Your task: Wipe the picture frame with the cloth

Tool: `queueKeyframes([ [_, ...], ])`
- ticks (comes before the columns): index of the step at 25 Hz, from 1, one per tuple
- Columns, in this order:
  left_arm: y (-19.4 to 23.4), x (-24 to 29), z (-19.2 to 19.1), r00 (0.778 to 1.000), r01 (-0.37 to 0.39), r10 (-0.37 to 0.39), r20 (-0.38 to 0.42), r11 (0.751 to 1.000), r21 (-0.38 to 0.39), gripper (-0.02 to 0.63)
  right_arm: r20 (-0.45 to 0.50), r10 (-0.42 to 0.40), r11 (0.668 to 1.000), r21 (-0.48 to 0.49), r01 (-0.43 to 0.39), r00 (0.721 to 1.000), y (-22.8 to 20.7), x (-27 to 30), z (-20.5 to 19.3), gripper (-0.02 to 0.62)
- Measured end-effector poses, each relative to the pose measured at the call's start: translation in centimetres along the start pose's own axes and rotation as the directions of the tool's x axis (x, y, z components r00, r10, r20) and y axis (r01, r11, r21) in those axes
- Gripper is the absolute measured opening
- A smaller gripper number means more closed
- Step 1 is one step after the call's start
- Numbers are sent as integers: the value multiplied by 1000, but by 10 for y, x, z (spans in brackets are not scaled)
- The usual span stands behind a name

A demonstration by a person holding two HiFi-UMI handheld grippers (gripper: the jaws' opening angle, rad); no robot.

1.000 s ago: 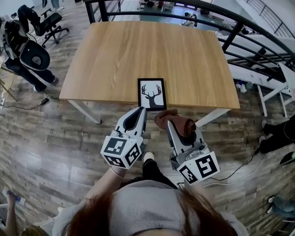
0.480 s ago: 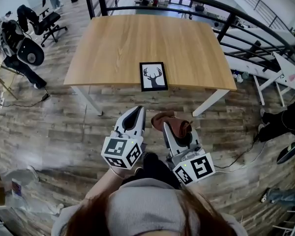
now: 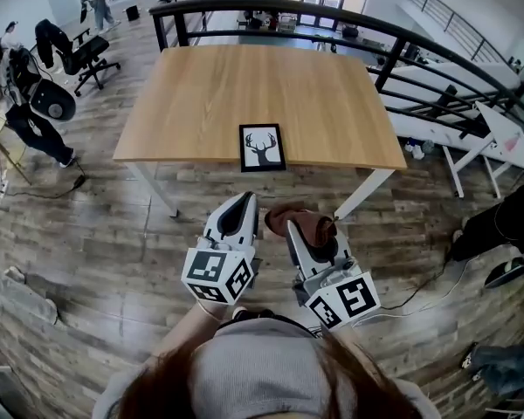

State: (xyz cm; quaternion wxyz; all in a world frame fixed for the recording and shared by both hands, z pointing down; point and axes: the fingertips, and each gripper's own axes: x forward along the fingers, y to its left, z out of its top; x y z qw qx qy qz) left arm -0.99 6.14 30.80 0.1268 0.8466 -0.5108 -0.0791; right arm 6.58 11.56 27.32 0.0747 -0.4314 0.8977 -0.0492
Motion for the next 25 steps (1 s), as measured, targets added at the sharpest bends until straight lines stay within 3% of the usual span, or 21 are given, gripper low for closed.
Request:
queueKeyframes([
  [7, -7, -8, -4, 1000, -27, 27, 3, 1000, -2, 11, -19, 13, 1000, -13, -13, 1000, 1, -10, -1, 97],
  [15, -17, -13, -1, 999, -31, 31, 11, 999, 16, 11, 29, 23, 1000, -12, -23, 999, 9, -16, 15, 97],
  [25, -16, -22, -13, 1000, -22, 22, -18, 1000, -2, 11, -13, 25, 999, -29, -26, 1000, 16, -25, 1, 97],
])
